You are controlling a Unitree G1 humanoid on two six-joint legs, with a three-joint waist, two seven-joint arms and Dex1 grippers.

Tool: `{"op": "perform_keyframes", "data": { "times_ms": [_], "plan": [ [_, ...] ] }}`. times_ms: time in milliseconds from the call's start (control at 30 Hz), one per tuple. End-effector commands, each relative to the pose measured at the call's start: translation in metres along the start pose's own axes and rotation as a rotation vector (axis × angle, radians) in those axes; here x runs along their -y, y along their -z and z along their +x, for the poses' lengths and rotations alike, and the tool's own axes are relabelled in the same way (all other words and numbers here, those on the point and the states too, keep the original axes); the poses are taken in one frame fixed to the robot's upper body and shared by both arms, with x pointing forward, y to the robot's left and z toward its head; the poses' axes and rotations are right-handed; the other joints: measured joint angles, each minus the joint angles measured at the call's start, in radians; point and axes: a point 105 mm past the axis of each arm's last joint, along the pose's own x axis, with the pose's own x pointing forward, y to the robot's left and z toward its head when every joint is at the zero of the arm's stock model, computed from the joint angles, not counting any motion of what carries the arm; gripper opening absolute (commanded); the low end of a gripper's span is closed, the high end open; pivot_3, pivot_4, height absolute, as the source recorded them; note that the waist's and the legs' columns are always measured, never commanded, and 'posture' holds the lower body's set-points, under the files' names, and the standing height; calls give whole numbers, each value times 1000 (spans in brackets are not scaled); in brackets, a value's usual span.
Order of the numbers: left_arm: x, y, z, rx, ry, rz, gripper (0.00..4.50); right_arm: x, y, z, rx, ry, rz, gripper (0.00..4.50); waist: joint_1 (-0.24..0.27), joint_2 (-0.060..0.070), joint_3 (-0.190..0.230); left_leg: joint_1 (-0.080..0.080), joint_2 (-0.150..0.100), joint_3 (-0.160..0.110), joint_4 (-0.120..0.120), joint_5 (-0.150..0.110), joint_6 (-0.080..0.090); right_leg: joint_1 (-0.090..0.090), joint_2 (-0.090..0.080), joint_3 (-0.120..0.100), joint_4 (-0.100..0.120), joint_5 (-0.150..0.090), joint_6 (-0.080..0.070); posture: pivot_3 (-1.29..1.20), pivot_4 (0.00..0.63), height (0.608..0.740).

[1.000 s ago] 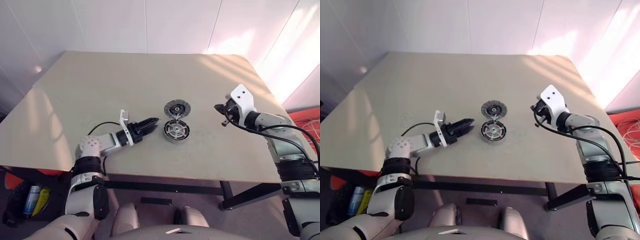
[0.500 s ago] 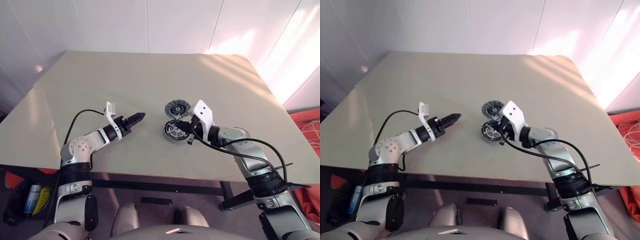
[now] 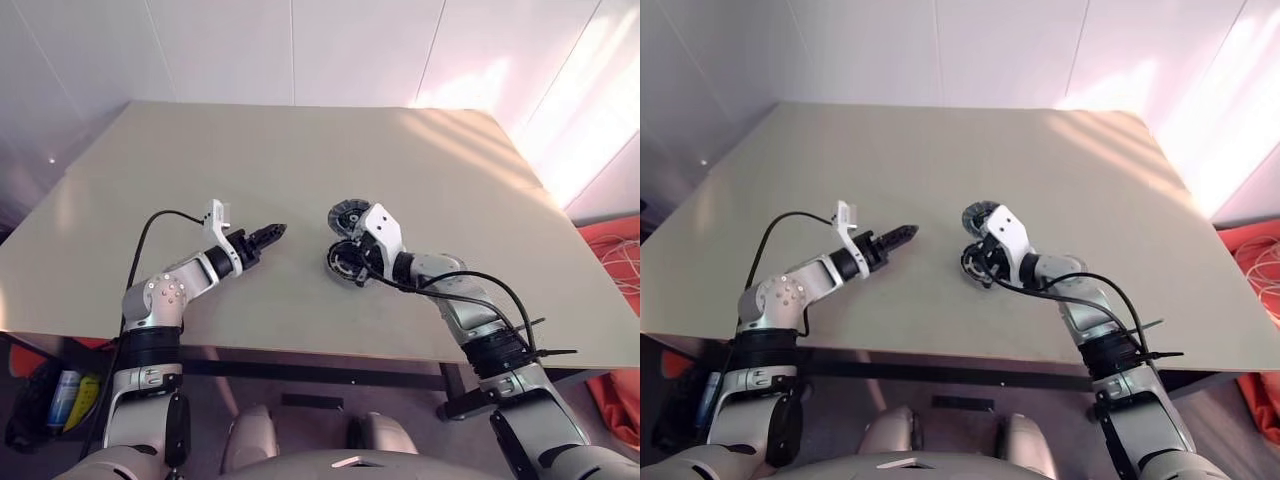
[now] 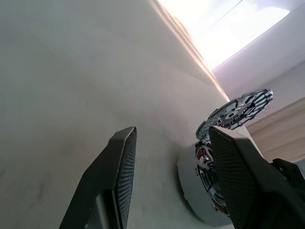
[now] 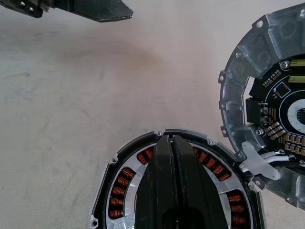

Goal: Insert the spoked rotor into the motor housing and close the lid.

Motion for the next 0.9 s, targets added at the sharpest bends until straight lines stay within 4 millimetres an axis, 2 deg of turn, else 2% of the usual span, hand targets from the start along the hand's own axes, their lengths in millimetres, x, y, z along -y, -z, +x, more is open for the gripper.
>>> {"op": "perform_keyframes", "data": {
  "times_ms": [33,133,200,267,333,433,500,567,600,733,867,900],
  "plan": [
    [8,-18,-2,57,15,62,2561,11,-3,-8,12,36,-6,0,1,0,0,1,0,0,0,0,0,1,0,0,0,0,0,0,0,740],
    [5,-17,-2,55,4,63,2561,14,-25,-19,80,18,-101,0,3,0,0,0,0,0,0,0,0,1,0,0,1,0,0,0,0,740],
    [4,-16,-1,57,1,61,2561,19,-62,-35,163,-11,-204,0,3,0,1,-1,0,0,0,0,0,0,0,0,0,0,0,0,0,740],
    [3,-16,0,59,-1,61,2561,21,-81,-47,178,-46,-295,0,3,0,1,-2,0,0,0,0,0,-1,0,0,0,0,0,0,0,740],
    [2,-17,1,59,-2,64,2561,25,-89,-56,141,-83,-404,0,0,0,1,-2,0,-1,0,0,0,-2,0,0,1,0,0,0,0,740],
    [1,-21,2,63,-5,75,2561,22,-100,-68,78,-229,-541,0,2,0,0,-1,1,0,0,0,1,-2,1,-1,1,0,-1,0,0,740],
    [1,-24,3,63,-8,96,2584,18,-103,-70,52,-328,-571,409,0,0,0,-1,1,0,0,-1,3,-1,1,-1,1,-1,-1,0,0,740],
    [2,-26,4,52,-13,140,2584,16,-90,-70,-35,-416,-604,902,1,0,1,-1,2,0,1,-1,3,-1,1,-1,2,-1,-1,0,0,740],
    [4,-25,4,43,-13,175,2584,18,-76,-69,-111,-451,-641,1203,2,0,0,-2,2,0,1,-1,3,-1,1,-1,2,0,-2,0,0,740],
    [9,-23,1,17,1,255,2584,24,-35,-68,-322,-564,-736,2586,4,0,0,-3,1,0,3,-1,4,-1,0,-2,2,0,-2,0,0,740],
    [11,-16,-1,-20,2,323,2584,25,-18,-62,-390,-625,-797,3915,2,0,0,-4,2,1,4,-2,5,-2,0,-3,3,0,-2,0,0,740],
    [12,-12,-1,-44,10,360,2584,25,-14,-59,-399,-641,-814,3915,1,0,1,-4,2,1,4,-2,5,-2,0,-3,3,0,-2,0,0,740]
  ]
}}
